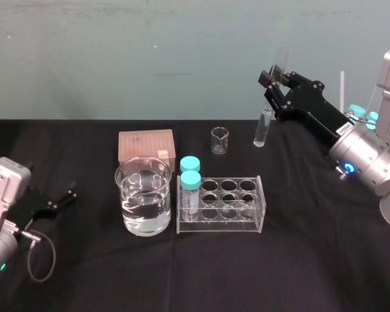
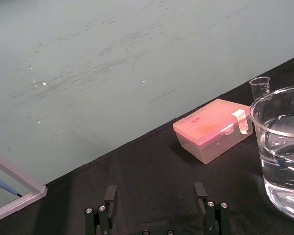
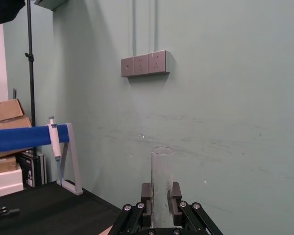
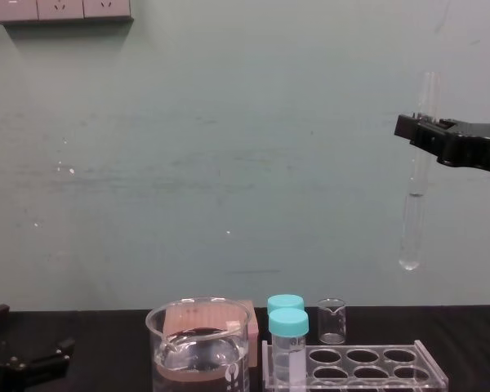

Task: Hold the test tube with one hand and immerse one end into the beaker, then return it to the test tube rack.

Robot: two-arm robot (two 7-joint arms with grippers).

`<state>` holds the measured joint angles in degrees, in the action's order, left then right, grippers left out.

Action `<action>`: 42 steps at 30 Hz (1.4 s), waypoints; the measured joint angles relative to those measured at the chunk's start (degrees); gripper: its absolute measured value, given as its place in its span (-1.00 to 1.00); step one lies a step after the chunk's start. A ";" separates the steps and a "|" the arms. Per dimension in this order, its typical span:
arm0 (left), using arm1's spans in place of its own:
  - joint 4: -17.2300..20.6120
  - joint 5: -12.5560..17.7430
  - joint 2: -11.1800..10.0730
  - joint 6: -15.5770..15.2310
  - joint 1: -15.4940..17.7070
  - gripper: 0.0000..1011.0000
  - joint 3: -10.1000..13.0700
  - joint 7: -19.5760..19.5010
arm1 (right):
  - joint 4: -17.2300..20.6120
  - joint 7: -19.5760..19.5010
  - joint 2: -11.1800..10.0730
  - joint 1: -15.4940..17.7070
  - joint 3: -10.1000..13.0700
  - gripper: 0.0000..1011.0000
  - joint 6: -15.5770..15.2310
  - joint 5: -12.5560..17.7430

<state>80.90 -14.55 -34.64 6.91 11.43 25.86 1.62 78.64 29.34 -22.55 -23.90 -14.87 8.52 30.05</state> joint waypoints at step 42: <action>0.00 0.00 0.00 0.00 0.00 0.98 0.00 0.00 | -11.29 15.66 9.09 -11.52 -16.37 -0.55 2.70 3.63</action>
<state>80.90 -14.55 -34.65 6.91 11.43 25.86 1.62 67.34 45.00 -13.46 -35.41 -31.24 11.22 33.68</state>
